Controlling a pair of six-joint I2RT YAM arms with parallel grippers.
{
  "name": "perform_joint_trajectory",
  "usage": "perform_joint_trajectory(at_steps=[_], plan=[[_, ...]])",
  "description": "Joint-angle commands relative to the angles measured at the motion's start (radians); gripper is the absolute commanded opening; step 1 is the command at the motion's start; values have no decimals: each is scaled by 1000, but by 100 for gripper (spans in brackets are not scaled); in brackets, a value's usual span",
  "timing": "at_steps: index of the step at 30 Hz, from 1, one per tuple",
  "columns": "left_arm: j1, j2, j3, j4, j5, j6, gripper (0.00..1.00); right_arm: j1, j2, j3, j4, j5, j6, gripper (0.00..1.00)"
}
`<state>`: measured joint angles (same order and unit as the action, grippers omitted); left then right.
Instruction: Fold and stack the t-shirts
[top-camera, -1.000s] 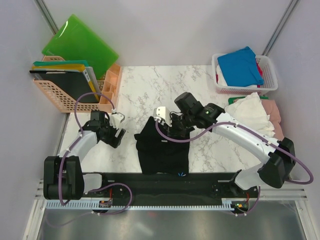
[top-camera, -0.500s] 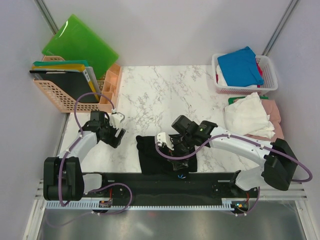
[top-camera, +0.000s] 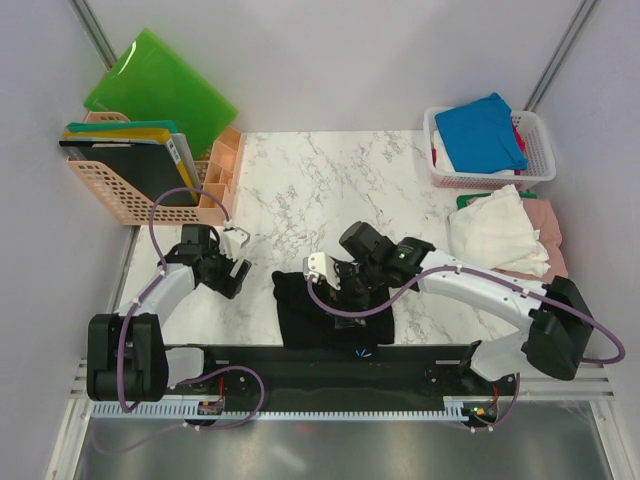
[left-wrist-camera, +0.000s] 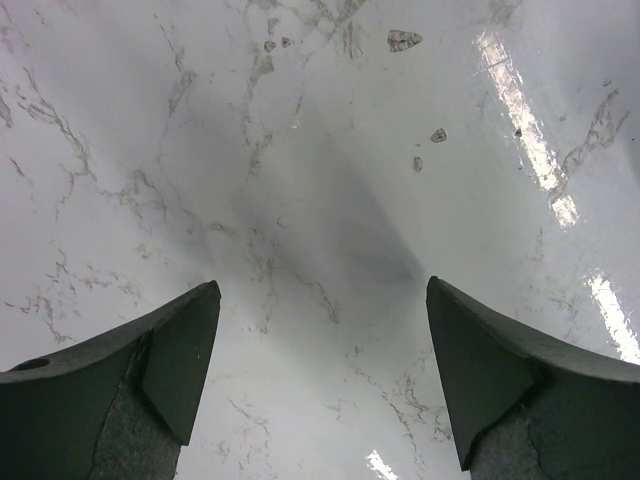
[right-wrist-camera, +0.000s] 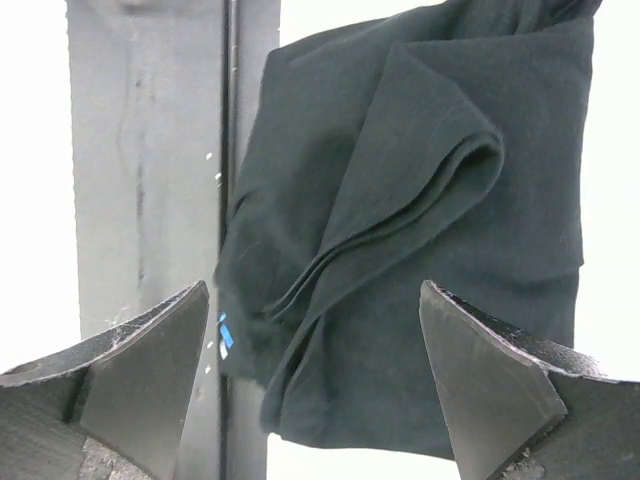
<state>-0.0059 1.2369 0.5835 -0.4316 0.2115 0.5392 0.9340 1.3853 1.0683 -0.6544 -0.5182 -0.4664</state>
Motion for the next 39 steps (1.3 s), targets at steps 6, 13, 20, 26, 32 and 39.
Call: perform_joint_trajectory(at_steps=[6,13,20,26,32,39], plan=[[1,-16,-8,28,-4,5,91,3,214,114,162,14,14,92],[3,-33,-50,40,-27,24,91,11,317,258,193,-3,69,0],[3,-30,-65,60,-37,36,91,38,330,321,164,-22,94,0],[3,-28,-44,62,-46,44,91,95,334,329,112,-80,113,7],[3,-14,-43,76,-49,48,91,184,313,305,79,-109,126,58],[3,-1,-54,86,-41,39,91,210,265,263,76,-71,107,77]])
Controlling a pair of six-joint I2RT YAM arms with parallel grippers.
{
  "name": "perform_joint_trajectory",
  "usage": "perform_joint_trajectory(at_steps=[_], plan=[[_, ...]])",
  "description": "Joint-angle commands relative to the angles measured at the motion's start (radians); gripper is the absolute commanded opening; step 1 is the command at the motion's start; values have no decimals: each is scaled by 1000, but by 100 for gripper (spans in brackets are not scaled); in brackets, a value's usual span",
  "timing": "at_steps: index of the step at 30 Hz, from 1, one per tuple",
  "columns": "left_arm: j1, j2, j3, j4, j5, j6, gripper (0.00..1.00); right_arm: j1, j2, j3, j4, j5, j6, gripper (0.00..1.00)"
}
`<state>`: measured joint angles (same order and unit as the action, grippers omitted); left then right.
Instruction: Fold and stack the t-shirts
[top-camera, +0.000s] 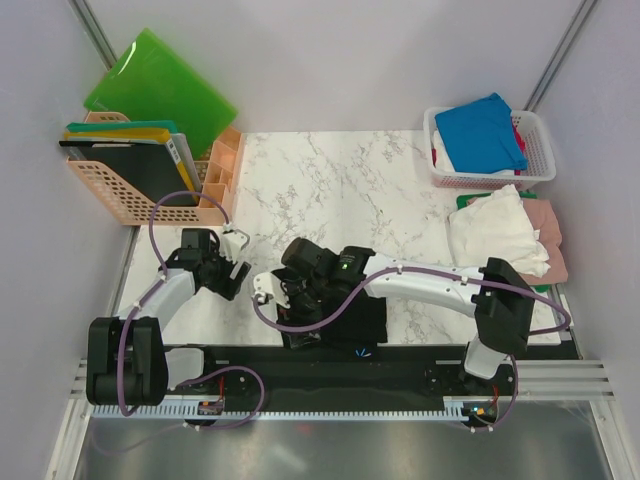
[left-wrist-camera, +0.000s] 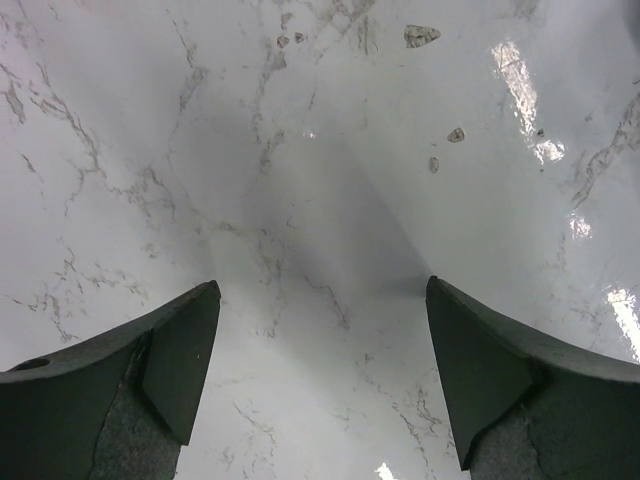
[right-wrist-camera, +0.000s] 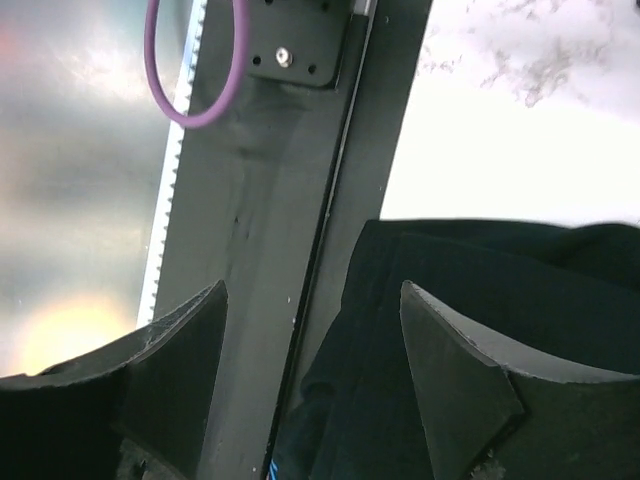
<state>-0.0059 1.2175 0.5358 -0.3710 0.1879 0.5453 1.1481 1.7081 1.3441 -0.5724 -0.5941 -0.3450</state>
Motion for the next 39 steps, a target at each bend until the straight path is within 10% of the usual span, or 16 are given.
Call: perform_joint_trajectory(at_steps=[1,10,14,27,39], plan=[[3,17,-8,24,-18,33,91,-5,-85,-10,-6,60,-21,78],[3,-26,-5,15,-13,35,91,-166,-143,-63,29,209,29,70],[3,-23,4,12,-13,31,91,-194,-101,-112,60,244,37,0],[3,-29,-14,6,-36,42,91,-232,93,-163,128,155,78,0],[3,-49,0,-12,-38,35,91,-358,298,42,141,370,3,0]])
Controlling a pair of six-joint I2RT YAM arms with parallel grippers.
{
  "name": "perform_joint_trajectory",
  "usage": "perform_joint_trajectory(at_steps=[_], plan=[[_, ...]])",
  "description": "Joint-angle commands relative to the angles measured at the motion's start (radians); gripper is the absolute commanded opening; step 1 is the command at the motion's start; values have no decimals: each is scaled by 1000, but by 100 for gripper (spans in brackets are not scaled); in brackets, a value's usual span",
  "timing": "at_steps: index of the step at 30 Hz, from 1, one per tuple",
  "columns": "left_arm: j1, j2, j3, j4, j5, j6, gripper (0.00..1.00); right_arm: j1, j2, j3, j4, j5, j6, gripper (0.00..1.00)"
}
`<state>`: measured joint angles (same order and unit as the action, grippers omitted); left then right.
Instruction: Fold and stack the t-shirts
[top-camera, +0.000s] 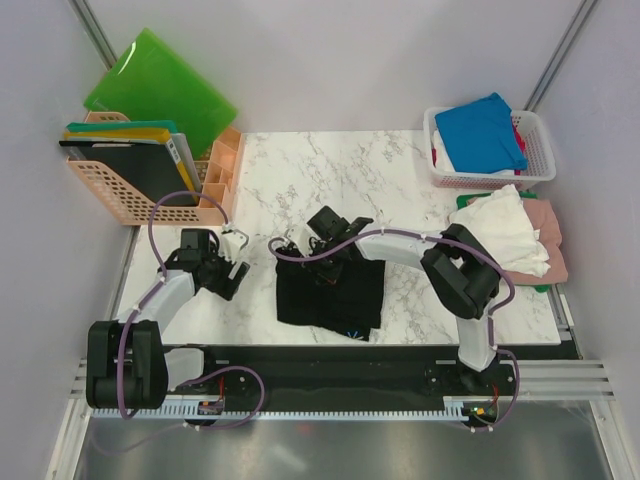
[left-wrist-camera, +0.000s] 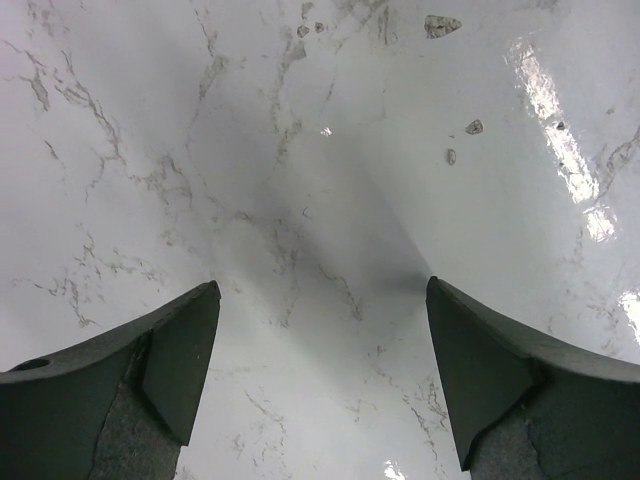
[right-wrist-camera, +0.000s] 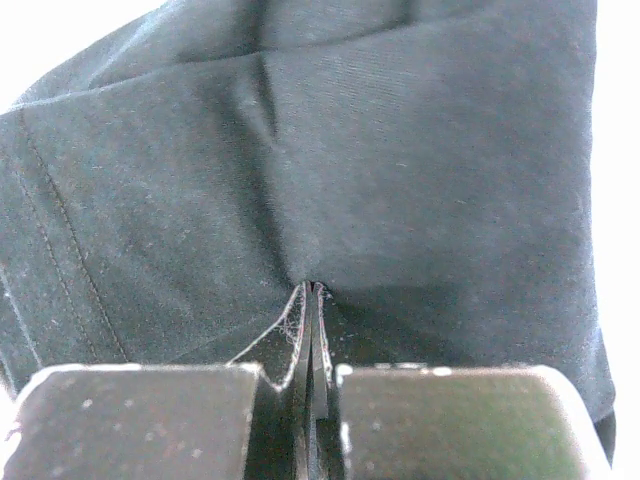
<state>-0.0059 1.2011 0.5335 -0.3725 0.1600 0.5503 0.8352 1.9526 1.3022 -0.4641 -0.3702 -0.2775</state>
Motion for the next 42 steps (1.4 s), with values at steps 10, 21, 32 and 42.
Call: perform_joint_trajectory(at_steps=[10,21,32,42], plan=[[1,-15,3,-9,12,25,91,-151,301,448,-65,177,-146,0],[1,12,40,0,42,20,91,-150,131,541,-54,180,-45,1],[1,-152,26,-11,67,-10,91,-151,-170,392,-128,364,-63,98],[-2,-251,297,-21,277,-75,100,-353,-296,-30,-123,198,-43,98]])
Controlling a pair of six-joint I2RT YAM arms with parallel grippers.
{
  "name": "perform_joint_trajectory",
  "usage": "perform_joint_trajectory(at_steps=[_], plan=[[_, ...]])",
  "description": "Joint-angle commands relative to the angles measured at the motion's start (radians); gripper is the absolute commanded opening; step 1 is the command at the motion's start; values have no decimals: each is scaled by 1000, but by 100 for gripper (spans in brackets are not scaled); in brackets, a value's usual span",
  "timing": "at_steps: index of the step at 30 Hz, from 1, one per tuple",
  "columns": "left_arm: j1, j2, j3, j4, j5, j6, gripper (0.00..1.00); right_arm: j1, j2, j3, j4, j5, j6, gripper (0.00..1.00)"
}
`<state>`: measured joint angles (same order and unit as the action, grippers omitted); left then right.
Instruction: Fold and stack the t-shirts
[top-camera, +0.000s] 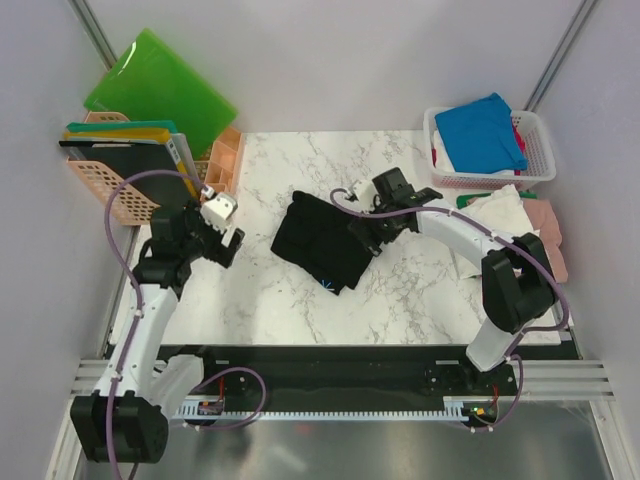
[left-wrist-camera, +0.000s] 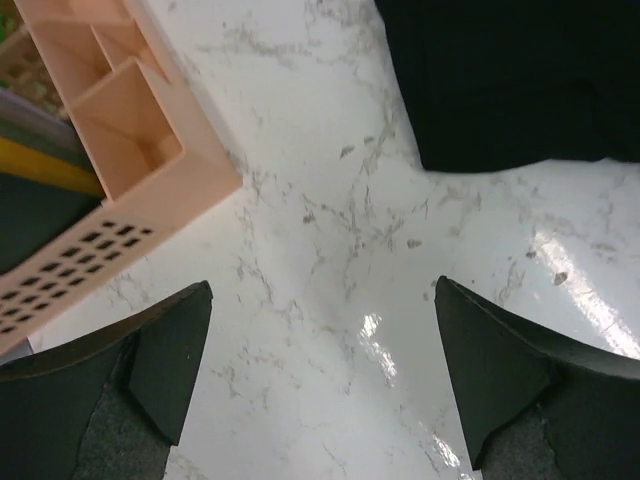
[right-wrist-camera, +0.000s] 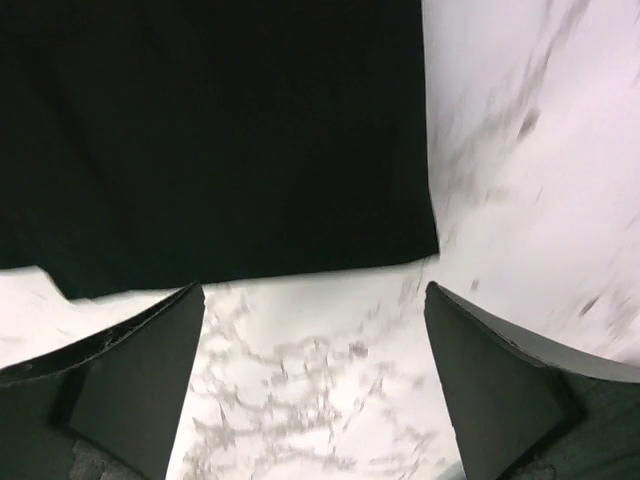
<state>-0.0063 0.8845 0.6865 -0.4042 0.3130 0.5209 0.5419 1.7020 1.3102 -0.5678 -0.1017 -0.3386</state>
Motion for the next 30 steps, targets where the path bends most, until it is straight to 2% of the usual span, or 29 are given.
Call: perform_joint_trajectory(at_steps=[1,4,8,11,15,20,23,30], plan=[[-6,108,189,-13,142,-50,100,-68,-74,-66,-20,-70,18,98],[-37,276,346,-73,192,-68,100,-91,-134,-91,-21,-58,7,98],[-159,464,502,-114,123,-70,100,-99,-156,-34,-52,-68,12,98],[-234,560,536,-131,81,-58,100,-97,-131,44,-90,-147,26,98],[-346,654,564,-137,86,-55,100,-66,-97,93,-78,-158,36,98],[-357,758,608,-136,100,-41,100,-14,-59,104,-6,-164,53,98],[-356,794,685,-139,92,-35,100,7,-12,119,31,-159,82,98],[-357,933,772,-143,135,-55,100,49,106,115,104,-178,122,94]])
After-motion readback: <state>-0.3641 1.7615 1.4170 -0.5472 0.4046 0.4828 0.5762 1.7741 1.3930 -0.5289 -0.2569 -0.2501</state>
